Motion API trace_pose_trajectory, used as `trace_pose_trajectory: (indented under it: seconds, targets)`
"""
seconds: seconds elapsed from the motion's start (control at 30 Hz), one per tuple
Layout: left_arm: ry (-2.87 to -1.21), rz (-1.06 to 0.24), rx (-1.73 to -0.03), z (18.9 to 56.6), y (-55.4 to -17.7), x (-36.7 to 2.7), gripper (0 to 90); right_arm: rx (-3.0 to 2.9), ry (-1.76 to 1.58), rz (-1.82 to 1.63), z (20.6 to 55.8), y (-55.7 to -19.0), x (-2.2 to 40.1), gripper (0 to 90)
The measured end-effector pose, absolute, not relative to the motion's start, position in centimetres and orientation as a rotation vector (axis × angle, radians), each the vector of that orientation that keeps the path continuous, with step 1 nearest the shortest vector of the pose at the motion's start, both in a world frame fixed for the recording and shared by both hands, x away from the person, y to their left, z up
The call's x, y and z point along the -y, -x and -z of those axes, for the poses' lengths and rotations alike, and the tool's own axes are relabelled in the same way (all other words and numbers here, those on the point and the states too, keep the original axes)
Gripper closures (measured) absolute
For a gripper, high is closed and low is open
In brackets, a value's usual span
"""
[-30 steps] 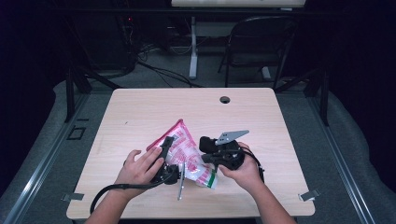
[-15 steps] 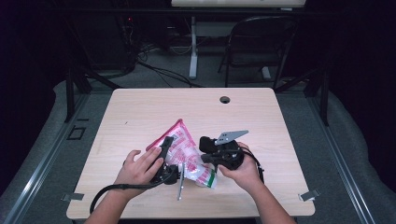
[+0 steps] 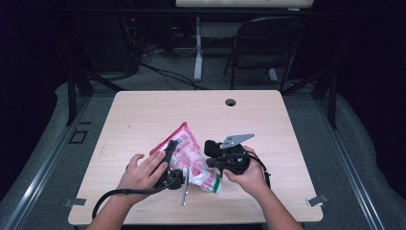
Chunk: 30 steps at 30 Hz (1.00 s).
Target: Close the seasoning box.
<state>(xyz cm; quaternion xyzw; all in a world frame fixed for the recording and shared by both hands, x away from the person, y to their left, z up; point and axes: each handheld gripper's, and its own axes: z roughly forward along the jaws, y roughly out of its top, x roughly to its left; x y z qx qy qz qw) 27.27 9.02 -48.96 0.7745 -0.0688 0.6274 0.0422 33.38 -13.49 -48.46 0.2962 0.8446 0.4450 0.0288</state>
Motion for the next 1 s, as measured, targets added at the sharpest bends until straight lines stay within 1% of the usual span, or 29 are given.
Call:
trace_pose_trajectory:
  seconds: [1.0]
  targets:
    - [-2.376,-1.935,0.25,48.61,-27.24,-8.82,60.8,-2.606,-0.914,-1.372,48.51,-33.41,13.49,90.0]
